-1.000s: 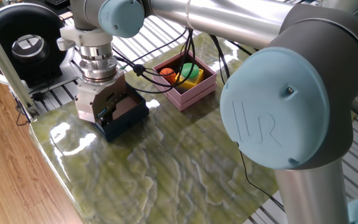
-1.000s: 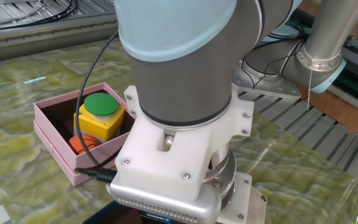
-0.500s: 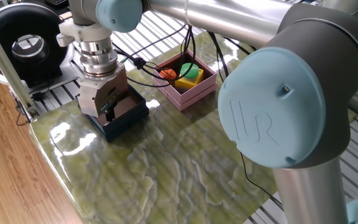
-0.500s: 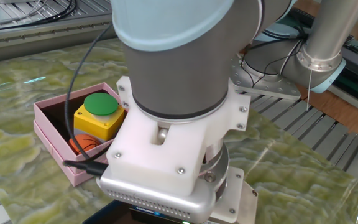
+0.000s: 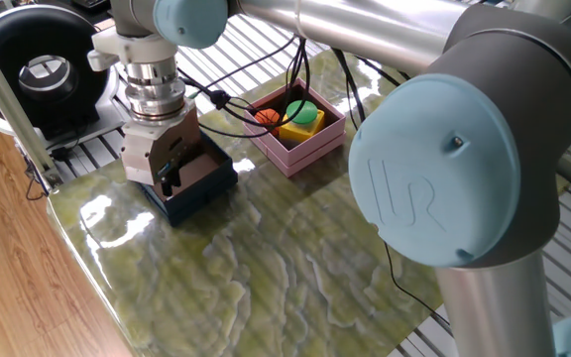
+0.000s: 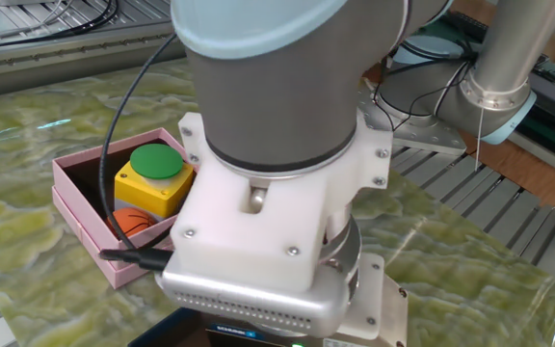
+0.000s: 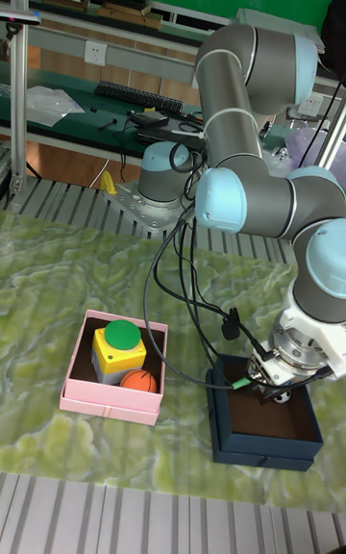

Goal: Move an object from one box to another

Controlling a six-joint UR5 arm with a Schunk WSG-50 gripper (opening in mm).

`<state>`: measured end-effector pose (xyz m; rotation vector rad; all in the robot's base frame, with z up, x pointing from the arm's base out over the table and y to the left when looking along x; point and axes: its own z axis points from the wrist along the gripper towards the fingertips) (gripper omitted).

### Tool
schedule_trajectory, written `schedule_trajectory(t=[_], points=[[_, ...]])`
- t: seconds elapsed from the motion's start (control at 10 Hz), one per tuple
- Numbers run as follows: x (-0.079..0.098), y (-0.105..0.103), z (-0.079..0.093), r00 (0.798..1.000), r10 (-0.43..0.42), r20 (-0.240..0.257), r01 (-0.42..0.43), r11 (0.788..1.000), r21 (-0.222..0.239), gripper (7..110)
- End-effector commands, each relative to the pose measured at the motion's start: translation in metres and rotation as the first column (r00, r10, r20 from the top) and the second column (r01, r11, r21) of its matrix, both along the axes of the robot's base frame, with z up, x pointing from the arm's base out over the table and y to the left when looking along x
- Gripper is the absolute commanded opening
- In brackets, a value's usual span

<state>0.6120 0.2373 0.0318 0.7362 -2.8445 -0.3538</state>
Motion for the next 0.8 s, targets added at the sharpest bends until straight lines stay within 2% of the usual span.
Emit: schedule_trajectory(t=[0.0,0.4,0.7], points=[[-0.005,0.002,-0.003,1.000,0.023,0.007,-0.023,1.000,0.010,44],[-0.006,-0.004,-0.014,0.999,0.040,0.020,-0.040,0.999,0.003,44],[-0.006,0.001,-0.015,0.999,0.039,0.023,-0.040,0.999,0.020,44]])
